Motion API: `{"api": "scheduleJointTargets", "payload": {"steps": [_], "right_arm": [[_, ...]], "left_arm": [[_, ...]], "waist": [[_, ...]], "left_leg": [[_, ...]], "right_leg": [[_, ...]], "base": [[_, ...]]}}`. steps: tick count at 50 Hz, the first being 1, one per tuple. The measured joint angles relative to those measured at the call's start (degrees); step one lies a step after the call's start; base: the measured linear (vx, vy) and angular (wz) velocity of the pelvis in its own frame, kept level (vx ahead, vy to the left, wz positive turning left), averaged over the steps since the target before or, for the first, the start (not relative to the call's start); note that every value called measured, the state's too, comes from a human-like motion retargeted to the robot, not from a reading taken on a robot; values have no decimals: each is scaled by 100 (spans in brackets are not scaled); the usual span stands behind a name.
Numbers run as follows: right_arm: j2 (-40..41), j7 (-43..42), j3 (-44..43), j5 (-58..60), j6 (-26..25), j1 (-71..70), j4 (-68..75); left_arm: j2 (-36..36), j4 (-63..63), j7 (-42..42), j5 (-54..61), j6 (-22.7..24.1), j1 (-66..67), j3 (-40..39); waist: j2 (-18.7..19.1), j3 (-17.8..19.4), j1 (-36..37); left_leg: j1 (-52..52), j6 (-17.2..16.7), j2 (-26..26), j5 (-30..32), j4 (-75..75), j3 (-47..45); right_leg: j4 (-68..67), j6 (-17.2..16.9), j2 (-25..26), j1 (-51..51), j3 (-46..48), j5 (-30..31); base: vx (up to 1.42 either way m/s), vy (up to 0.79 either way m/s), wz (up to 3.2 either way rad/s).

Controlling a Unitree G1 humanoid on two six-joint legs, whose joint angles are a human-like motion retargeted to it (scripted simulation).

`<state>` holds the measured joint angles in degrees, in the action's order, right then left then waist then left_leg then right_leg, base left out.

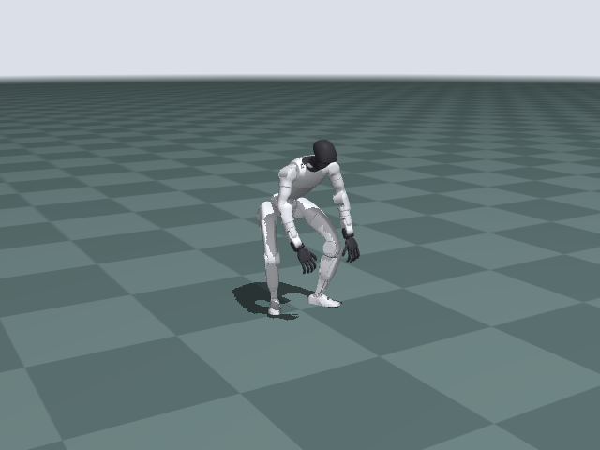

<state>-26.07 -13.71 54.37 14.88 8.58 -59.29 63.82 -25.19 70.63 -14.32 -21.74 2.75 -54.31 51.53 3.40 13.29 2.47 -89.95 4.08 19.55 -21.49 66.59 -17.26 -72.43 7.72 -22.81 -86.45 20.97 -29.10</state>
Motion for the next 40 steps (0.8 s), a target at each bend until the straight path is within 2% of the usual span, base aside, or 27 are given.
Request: {"api": "scheduleJointTargets", "payload": {"steps": [13,15,20,25,30,32,35,37,40], "right_arm": [[-236,-329,240,260,102,-1607,-137],[-270,-389,259,296,130,-1812,-143],[-234,-553,314,389,221,-2004,-142],[-185,-847,349,521,360,-2207,-103],[-124,-1412,374,760,521,-2408,-20],[-108,-1757,377,900,573,-2444,18],[-98,-2314,404,1134,623,-2443,69],[-75,-2681,422,1294,638,-2294,117],[-42,-3231,398,1492,671,-1938,194]], "left_arm": [[-233,109,-114,-178,-115,-1638,534],[-256,167,-120,-183,-128,-1843,604],[-208,330,-163,-181,-128,-2039,759],[-160,515,-304,-132,-97,-2267,816],[-169,672,-617,-79,-4,-2586,818],[-183,722,-802,-87,30,-2709,806],[-204,775,-1102,-149,69,-2859,777],[-151,800,-1331,-230,81,-2832,768],[-12,825,-1714,-410,70,-2687,792]], "waist": [[-264,1517,10],[-277,1649,30],[-304,1651,108],[-287,1651,198],[-139,1651,176],[13,1651,76],[247,1650,-109],[407,1502,-222],[760,1104,-479]], "left_leg": [[0,34,-182,-990,1385,51],[0,61,-170,-1208,1686,87],[0,176,-158,-1840,2376,209],[0,320,-150,-2467,2932,320],[28,526,-309,-2851,3082,461],[16,592,-471,-2851,3030,565],[0,659,-813,-2851,2918,750],[0,620,-1115,-2851,2765,938],[0,565,-1675,-2851,2530,1384]], "right_leg": [[-1921,481,-659,-349,-587,-782],[-2254,537,-764,-350,-656,-882],[-3040,624,-1025,-350,-819,-999],[-3608,517,-1317,-350,-982,-780],[-3883,230,-1974,-350,-1115,200],[-3968,-52,-2289,-350,-1226,788],[-4036,-244,-2313,-350,-1241,1111],[-3997,-75,-2012,-350,-958,548],[-3908,-94,-1278,-350,-673,-896]], "base": [[13,-5,46],[19,-2,28],[23,2,19],[33,10,2],[46,24,0],[54,33,38],[55,14,104],[56,-14,174],[63,-18,223]]}}
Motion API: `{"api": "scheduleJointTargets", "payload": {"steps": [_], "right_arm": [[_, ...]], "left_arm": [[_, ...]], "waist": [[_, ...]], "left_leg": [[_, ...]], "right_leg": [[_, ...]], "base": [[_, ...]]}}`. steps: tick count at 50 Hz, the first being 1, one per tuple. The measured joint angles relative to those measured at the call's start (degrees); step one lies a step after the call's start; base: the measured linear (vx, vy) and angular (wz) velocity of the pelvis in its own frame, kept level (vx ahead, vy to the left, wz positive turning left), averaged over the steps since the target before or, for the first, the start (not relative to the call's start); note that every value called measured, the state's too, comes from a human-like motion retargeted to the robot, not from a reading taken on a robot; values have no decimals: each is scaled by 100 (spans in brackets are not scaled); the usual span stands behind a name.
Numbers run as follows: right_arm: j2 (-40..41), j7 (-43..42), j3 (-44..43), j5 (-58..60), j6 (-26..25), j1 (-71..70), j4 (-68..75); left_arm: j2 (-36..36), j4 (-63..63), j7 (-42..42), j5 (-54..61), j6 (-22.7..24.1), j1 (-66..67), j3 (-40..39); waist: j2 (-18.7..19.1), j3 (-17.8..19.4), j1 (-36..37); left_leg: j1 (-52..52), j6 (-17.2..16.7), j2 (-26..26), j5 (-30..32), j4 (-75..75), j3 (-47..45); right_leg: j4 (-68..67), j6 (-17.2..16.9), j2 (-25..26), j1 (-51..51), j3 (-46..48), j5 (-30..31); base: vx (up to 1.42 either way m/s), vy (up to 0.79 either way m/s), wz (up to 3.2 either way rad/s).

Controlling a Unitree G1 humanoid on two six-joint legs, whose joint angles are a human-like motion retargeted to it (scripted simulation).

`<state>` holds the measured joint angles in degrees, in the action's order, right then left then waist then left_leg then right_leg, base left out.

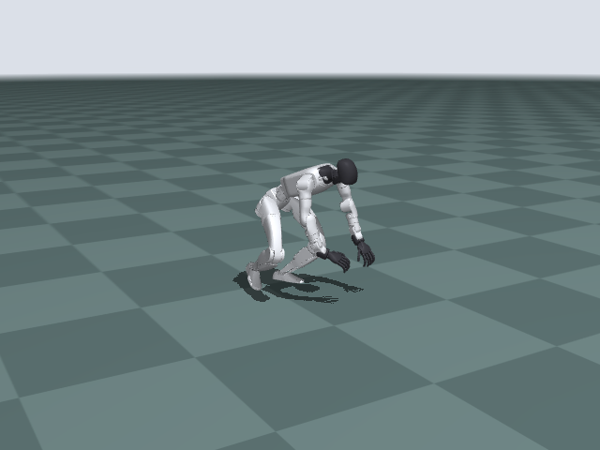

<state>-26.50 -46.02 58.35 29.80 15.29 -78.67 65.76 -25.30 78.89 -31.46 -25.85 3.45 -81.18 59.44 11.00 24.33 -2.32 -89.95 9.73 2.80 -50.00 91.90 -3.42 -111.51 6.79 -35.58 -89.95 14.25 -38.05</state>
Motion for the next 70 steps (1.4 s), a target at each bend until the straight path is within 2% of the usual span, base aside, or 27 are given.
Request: {"api": "scheduleJointTargets", "payload": {"steps": [2,5,8,16,17,18,20,22,25,28,30,38,48,58,70], "right_arm": [[14,-255,-25,75,-8,217,37],[33,-570,-51,150,-8,542,70],[17,-1045,-106,247,12,1051,118],[90,-1465,-310,197,3,1717,-181],[103,-1469,-335,177,4,1740,-257],[95,-1422,-357,133,23,1657,-345],[163,-1518,-417,143,30,1788,-475],[195,-1520,-512,108,11,1823,-744],[297,-1618,-628,98,-17,1868,-1066],[344,-1675,-780,65,-41,1751,-1321],[398,-1722,-870,49,-72,1657,-1460],[716,-1877,-1069,-88,-149,1152,-1521],[1062,-1967,-1069,-356,-236,669,-1167],[1171,-2254,-1072,-435,-249,631,-893],[1027,-2800,-1180,-542,-230,760,-738]], "left_arm": [[91,16,-221,-85,-15,91,28],[243,27,-527,-212,-42,280,54],[591,97,-1037,-436,-54,664,61],[968,191,-1662,-735,-128,1314,28],[971,204,-1696,-751,-132,1354,4],[918,216,-1673,-754,-120,1302,-43],[990,239,-1779,-785,-155,1469,-70],[968,255,-1857,-820,-180,1559,-120],[994,322,-1959,-806,-195,1710,-179],[1017,372,-2036,-797,-210,1722,-223],[1037,408,-2082,-773,-206,1738,-249],[1101,510,-2371,-583,-186,1861,-273],[1006,232,-2735,-301,-123,1898,-217],[821,-533,-3033,-151,-7,1920,-200],[443,-1340,-3280,-172,138,2013,-288]], "waist": [[237,-307,-199],[518,-764,-514],[459,-1079,-456],[41,-1676,-295],[-43,-1711,-186],[-160,-1641,120],[-256,-1895,-15],[-472,-1973,393],[-691,-2208,744],[-886,-2436,704],[-1024,-2558,642],[-1563,-2674,399],[-2064,-2689,118],[-2296,-2710,-80],[-2405,-2686,-183]], "left_leg": [[3,22,-358,0,-173,228],[88,75,-877,0,-367,490],[587,119,-1003,0,-677,500],[1421,118,-968,0,-909,386],[1503,102,-827,0,-871,322],[1607,95,-468,0,-780,190],[1684,62,-507,0,-689,144],[1903,-53,116,0,-449,-126],[2185,-297,868,185,20,-474],[2182,-456,1245,1295,94,-693],[2145,-498,1356,1720,158,-753],[2048,-428,1449,1647,620,-826],[1630,-146,1554,1114,1285,-880],[1278,52,1439,886,1644,-788],[724,116,1166,853,2103,-564]], "right_leg": [[-34,-100,49,0,31,-406],[-148,-256,-145,0,11,-645],[-169,-377,6,0,-278,-680],[-38,-723,831,0,-950,-666],[8,-753,1053,0,-1019,-616],[105,-760,1498,0,-1089,-471],[80,-800,1505,0,-1172,-612],[156,-768,2108,0,-1234,-569],[179,-693,2703,0,-1282,-712],[384,-571,2805,40,-1308,-777],[524,-504,2839,111,-1329,-855],[875,-343,2921,767,-1315,-947],[968,-471,2929,1321,-1079,-713],[962,-698,2920,1557,-819,-490],[1111,-1075,2967,1745,-796,-382]], "base": [[66,-9,234],[62,-13,226],[53,-20,99],[36,-19,28],[20,-14,-195],[19,-13,-196],[23,-13,-29],[20,-12,-184],[17,-9,-155],[13,-12,59],[12,-13,104],[10,-11,74],[9,-6,62],[8,-2,61],[9,3,64]]}}
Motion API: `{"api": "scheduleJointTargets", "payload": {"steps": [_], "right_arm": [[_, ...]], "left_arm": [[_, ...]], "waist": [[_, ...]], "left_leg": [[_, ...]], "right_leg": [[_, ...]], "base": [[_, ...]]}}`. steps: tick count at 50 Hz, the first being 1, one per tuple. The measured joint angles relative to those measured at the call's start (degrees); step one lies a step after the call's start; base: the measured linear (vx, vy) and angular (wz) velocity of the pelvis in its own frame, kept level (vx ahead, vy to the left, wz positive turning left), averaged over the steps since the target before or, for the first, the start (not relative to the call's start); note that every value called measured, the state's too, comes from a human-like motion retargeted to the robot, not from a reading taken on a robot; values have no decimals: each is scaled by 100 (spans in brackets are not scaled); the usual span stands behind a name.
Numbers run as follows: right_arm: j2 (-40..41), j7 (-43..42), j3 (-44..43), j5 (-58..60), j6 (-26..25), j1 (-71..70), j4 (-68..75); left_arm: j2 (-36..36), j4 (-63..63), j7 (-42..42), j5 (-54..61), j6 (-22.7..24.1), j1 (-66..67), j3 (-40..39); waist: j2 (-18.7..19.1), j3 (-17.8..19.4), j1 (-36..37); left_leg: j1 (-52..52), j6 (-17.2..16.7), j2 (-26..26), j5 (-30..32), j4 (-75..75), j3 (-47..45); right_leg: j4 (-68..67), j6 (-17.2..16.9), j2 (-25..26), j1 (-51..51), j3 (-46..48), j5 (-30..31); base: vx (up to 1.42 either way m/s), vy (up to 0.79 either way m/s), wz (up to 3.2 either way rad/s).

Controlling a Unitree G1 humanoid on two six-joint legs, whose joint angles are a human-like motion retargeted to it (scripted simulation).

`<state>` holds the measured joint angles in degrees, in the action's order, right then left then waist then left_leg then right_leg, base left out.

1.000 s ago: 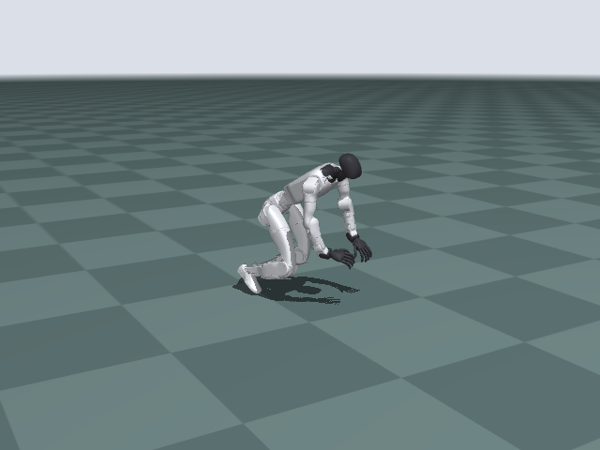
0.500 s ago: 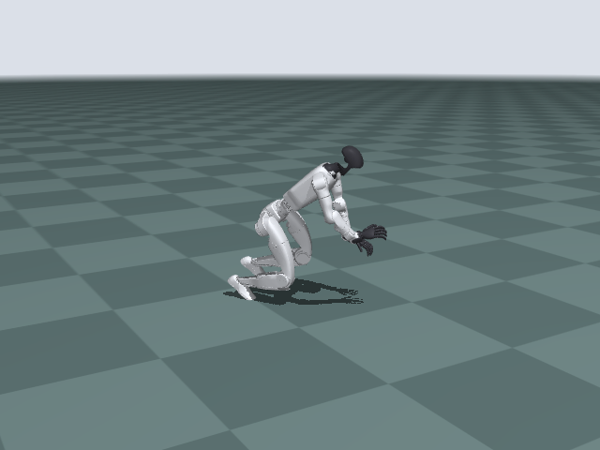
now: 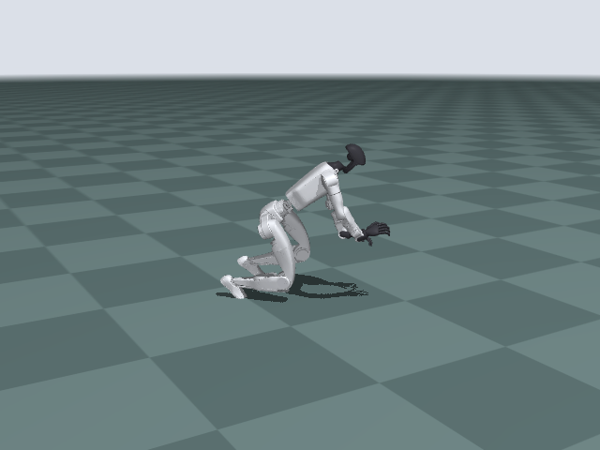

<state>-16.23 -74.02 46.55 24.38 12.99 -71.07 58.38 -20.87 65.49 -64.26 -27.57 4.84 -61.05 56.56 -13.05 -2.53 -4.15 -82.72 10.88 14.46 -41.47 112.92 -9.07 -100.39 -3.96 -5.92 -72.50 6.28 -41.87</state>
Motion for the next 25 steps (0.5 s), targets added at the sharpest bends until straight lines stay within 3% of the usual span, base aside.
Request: {"api": "scheduleJointTargets", "payload": {"steps": [10,20,25], "right_arm": [[-56,-540,-178,-313,-152,16,122],[77,-948,-302,-547,-503,-61,704],[264,-1046,-302,-404,-724,-154,1151]], "left_arm": [[-518,-305,-233,0,-52,217,-301],[-1131,-311,-431,-179,-354,585,-750],[-1326,-625,-331,-514,-524,713,-933]], "waist": [[-45,154,-72],[-34,347,-156],[53,364,-196]], "left_leg": [[-548,123,-197,1,528,121],[-660,148,-626,70,746,239],[-338,206,-835,-92,450,167]], "right_leg": [[334,-182,46,484,-256,-189],[1117,10,105,1386,-800,-598],[1707,131,-47,1889,-1048,-202]], "base": [[14,5,57],[18,3,43],[19,0,30]]}}
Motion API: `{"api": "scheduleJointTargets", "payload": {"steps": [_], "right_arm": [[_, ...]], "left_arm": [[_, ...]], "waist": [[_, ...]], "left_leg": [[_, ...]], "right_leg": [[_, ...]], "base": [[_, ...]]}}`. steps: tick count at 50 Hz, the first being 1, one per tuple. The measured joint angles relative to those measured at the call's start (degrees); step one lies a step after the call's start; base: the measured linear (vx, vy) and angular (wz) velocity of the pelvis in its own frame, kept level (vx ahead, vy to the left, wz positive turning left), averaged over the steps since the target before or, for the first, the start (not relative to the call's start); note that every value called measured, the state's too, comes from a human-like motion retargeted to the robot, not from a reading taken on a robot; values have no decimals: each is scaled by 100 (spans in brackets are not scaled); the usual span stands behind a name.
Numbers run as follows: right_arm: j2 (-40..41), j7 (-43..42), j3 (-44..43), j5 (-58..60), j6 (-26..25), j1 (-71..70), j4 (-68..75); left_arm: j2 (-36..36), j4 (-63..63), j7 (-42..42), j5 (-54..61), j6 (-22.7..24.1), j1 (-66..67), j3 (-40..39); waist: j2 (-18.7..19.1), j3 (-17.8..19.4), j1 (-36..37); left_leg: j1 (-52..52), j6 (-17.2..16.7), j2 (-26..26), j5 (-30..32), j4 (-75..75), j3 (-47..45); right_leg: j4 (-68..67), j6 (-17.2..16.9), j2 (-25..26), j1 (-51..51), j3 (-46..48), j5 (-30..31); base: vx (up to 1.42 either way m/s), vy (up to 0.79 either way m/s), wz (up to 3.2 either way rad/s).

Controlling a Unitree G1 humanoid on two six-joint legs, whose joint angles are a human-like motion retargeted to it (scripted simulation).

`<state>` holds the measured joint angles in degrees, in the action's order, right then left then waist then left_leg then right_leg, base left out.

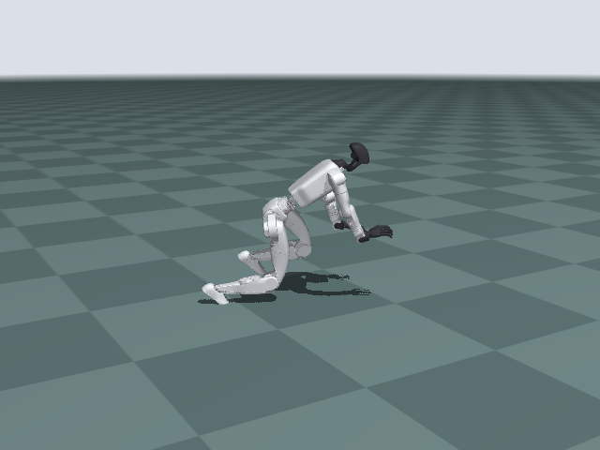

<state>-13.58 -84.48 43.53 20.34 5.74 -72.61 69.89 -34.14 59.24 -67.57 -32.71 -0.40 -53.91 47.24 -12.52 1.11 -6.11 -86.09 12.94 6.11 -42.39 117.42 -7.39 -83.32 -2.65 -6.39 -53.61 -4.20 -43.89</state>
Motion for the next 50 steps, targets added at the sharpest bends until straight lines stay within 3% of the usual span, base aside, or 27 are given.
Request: {"api": "scheduleJointTargets", "payload": {"steps": [5,11,20,29,35,40,50], "right_arm": [[217,36,14,284,-173,-37,374],[433,172,56,596,-302,15,494],[496,380,170,1126,-175,-174,376],[306,373,248,1481,-163,-140,194],[141,394,139,1584,-237,-283,-244],[-167,520,-53,1443,-192,-411,-621],[-578,835,-260,402,28,-1108,-359]], "left_arm": [[-358,-527,240,-357,-148,-241,-176],[-889,-584,752,-267,-309,-1485,-356],[-950,1472,1732,825,-53,-3847,-68],[-198,2317,1818,930,42,-4100,20],[261,2327,1807,558,-80,-3804,7],[614,2283,1841,336,-188,-3612,29],[931,2068,1471,-90,-395,-3334,309]], "waist": [[189,-3,4],[596,5,-123],[1282,427,-108],[1608,824,260],[1574,845,339],[1330,842,341],[689,1110,359]], "left_leg": [[461,71,-69,-293,-464,-91],[892,3,-122,-391,-1051,-82],[1415,-421,-24,88,-1661,395],[2393,-936,-65,901,-1968,801],[2677,-1282,-132,2027,-1909,792],[2263,-1338,-57,2374,-1316,537],[494,-880,289,1194,385,75]], "right_leg": [[344,147,-291,280,91,904],[-12,107,-349,70,210,1357],[-2215,-234,55,-1683,522,777],[-2942,-726,793,-2617,524,807],[-2508,-877,988,-2144,322,905],[-1906,-923,929,-1514,121,819],[-914,-1227,815,-298,-25,906]], "base": [[19,-1,-2],[17,-2,2],[13,-4,-37],[15,-7,-20],[21,-9,60],[22,-11,66],[20,-12,31]]}}
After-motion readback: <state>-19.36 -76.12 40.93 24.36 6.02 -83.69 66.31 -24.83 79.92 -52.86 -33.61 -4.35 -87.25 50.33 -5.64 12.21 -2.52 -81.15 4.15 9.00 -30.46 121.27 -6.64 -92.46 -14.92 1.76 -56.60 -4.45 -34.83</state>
